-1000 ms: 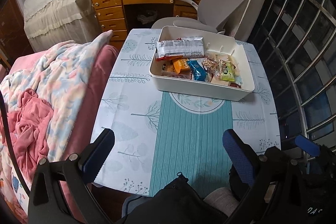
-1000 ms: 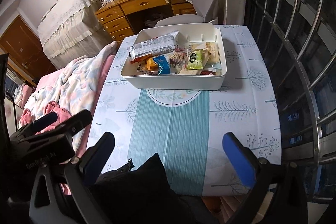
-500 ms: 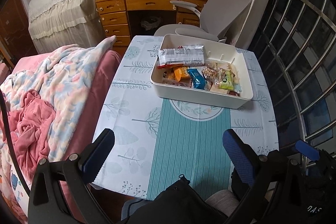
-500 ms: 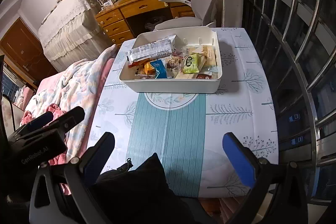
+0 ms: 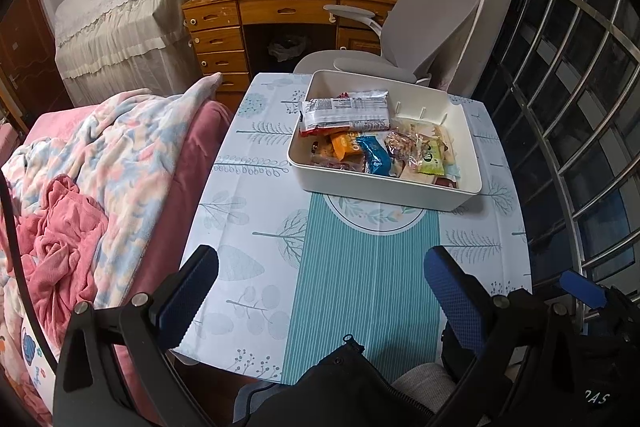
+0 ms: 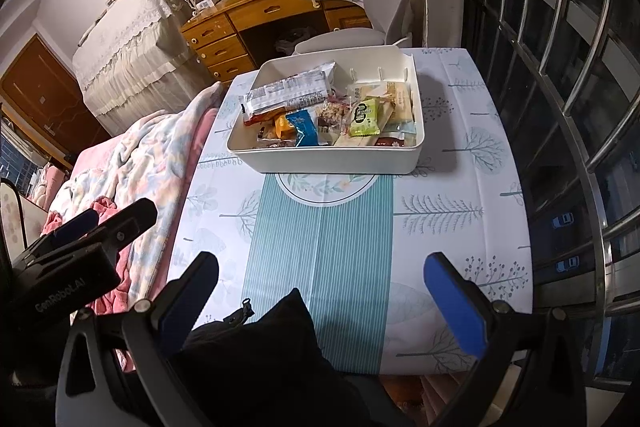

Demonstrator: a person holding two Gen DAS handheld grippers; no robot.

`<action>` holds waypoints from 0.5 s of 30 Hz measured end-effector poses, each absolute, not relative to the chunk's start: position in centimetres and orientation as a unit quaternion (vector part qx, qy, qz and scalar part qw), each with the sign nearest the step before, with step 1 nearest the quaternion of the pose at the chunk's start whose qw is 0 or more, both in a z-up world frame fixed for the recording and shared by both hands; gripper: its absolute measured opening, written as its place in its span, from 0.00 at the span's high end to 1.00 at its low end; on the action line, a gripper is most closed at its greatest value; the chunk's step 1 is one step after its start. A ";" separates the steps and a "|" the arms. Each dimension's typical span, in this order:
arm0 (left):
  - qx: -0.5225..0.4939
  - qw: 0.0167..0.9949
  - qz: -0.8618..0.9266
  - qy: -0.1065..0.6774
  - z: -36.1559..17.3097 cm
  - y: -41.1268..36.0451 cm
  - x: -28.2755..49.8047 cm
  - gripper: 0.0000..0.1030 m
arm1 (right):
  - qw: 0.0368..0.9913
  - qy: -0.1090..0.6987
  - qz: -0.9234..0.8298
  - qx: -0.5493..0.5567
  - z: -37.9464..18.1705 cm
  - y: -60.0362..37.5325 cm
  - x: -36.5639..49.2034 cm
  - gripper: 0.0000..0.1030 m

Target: Organize snacks

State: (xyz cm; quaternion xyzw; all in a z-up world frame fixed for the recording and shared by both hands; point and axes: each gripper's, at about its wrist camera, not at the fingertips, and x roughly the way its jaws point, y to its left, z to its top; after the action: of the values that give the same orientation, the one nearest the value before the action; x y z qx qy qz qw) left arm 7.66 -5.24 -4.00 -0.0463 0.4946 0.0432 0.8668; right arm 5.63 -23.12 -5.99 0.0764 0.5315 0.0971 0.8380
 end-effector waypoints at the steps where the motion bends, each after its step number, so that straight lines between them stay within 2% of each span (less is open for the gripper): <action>1: -0.046 0.866 0.043 0.495 -4.0 -5.2 7.7 0.01 | 0.837 0.532 0.098 0.076 -6.1 -23.1 5.6 0.00; 15: -0.046 0.867 0.045 0.494 -4.1 -5.0 7.5 0.01 | 0.834 0.537 0.099 0.075 -6.3 -22.2 5.3 0.00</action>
State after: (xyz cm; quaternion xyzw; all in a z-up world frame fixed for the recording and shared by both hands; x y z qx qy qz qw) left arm 7.49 -5.03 -4.08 -0.0458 0.4945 0.0447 0.8668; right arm 5.32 -22.19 -6.34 0.0753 0.5369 0.0992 0.8344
